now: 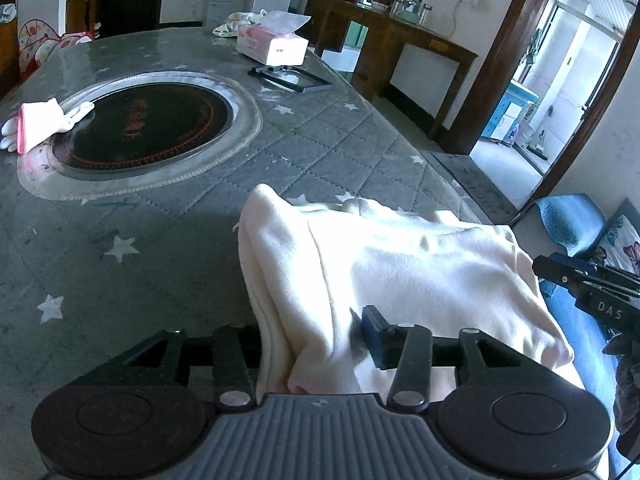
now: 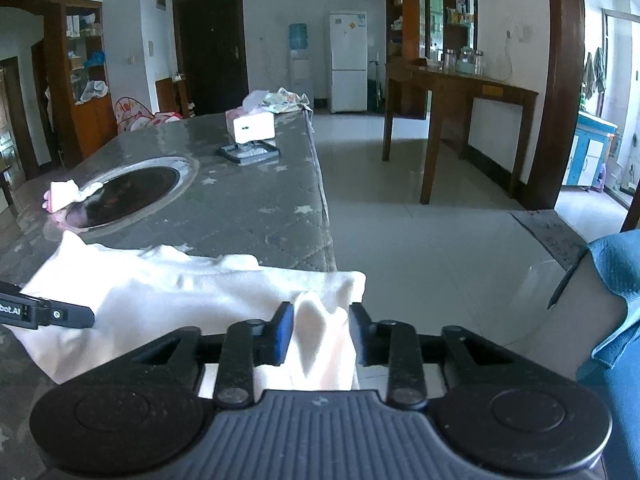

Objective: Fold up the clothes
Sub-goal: 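Release the sweatshirt with both grippers and pull them back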

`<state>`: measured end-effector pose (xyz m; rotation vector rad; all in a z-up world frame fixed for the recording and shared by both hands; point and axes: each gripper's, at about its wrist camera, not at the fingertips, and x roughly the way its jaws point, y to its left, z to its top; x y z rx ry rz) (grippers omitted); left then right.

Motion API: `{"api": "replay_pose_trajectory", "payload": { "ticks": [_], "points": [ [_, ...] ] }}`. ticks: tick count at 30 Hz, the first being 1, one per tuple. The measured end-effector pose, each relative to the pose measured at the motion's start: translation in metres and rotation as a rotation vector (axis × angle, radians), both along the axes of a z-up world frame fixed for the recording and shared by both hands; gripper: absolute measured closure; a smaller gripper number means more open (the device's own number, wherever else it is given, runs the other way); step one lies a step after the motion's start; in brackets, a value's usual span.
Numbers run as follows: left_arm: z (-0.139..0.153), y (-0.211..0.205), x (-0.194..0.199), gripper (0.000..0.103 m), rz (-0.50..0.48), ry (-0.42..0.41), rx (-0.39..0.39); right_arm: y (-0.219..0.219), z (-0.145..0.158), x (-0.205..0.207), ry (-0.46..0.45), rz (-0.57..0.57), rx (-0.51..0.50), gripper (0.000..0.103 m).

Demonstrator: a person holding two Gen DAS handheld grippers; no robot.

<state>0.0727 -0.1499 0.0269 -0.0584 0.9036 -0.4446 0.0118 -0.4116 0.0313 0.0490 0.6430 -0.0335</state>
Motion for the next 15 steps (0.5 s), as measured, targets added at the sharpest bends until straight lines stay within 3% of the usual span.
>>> {"api": "replay_pose_trajectory", "payload": {
  "ticks": [3, 8, 15],
  "points": [
    [0.000, 0.004, -0.003, 0.047, 0.007, 0.000, 0.004, 0.008, 0.004, -0.005, -0.008, 0.033, 0.004, 0.060],
    [0.001, 0.013, -0.008, 0.036, 0.025, -0.004, 0.006, 0.026, 0.003, -0.013, -0.002, 0.093, 0.001, 0.059],
    [-0.002, 0.021, -0.015, 0.036, 0.029, -0.016, 0.007, 0.031, -0.011, -0.029, 0.021, 0.107, -0.002, 0.061]
  ]
}}
